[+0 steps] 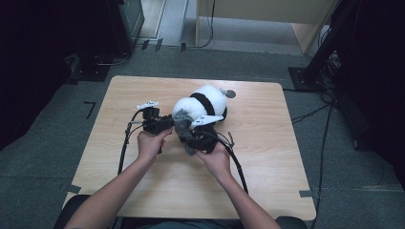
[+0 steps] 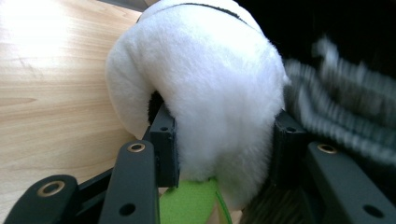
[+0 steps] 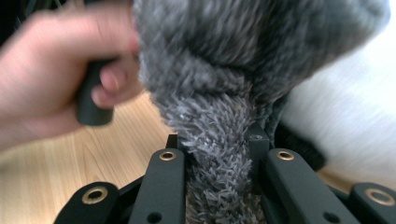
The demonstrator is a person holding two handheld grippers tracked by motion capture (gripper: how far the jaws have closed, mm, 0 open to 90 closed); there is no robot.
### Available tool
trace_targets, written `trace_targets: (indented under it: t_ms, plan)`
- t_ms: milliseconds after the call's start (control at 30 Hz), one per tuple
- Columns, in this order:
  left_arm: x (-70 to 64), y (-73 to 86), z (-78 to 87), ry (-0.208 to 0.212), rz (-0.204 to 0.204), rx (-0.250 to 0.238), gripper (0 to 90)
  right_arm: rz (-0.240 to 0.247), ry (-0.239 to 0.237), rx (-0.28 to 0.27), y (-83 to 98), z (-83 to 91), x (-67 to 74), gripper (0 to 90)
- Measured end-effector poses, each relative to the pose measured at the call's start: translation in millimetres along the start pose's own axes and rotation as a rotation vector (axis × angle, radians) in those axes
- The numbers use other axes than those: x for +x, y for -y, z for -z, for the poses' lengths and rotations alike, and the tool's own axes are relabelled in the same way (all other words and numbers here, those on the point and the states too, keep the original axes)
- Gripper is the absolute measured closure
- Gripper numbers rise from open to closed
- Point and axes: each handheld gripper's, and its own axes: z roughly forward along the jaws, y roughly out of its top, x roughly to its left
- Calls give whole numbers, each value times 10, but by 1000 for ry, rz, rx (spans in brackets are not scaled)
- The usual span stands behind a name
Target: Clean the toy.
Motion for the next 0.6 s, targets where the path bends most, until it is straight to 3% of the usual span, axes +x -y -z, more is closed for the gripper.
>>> trace_targets:
  t_ms: [100, 167, 300, 600]
  plan:
    - [-12, -5, 2, 26, 21, -8, 551, -3, 1, 38, 35, -88, 1, 762]
    - [-38, 3, -3, 33, 10, -10, 550, 8, 23, 66, 67, -160, -24, 762]
    - [-11, -2, 13, 35, 23, -12, 549, 10, 53, 31, 127, -157, -110, 762]
    - [63, -18, 95, 22, 26, -17, 549, -32, 110, 76, 184, -132, -352, 757]
